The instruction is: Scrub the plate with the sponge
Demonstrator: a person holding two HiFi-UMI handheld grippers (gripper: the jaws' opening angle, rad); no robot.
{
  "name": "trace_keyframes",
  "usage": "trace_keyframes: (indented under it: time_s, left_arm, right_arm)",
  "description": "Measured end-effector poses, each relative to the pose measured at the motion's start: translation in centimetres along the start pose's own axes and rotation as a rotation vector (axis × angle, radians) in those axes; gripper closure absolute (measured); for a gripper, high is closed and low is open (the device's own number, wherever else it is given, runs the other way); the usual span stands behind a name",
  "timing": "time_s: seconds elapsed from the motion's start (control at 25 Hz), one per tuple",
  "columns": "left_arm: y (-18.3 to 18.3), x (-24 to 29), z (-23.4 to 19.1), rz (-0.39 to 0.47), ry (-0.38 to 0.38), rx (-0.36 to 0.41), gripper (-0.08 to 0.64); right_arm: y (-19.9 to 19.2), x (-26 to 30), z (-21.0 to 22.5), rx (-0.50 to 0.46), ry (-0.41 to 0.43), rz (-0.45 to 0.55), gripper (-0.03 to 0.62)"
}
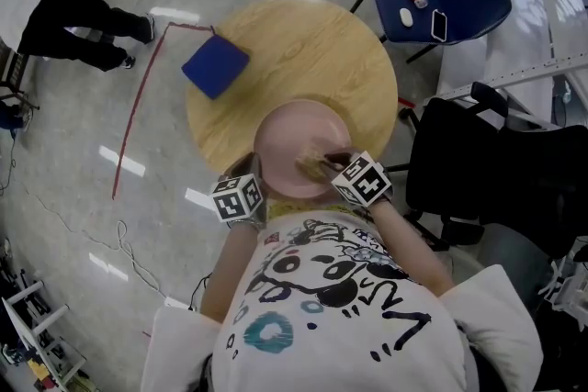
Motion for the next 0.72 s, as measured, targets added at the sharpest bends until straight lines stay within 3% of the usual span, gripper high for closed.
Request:
trace_keyframes:
  time_s: [0.72]
  left_arm:
    - [-0.1,0.1,0.0,-0.021,-0.011,-0.011,0.528]
  right_arm:
    - [2.6,4.2,-2.3,-0.094,0.127,-0.008,0.522]
Point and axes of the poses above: the fingertips, and each gripper's own axes: x forward along the fingers, z to its right, y out of its top, the point moved 2 cm from there along -x, backward along the fingers, and after that the axes turned 13 degrees about z, right-handed, at the moved point
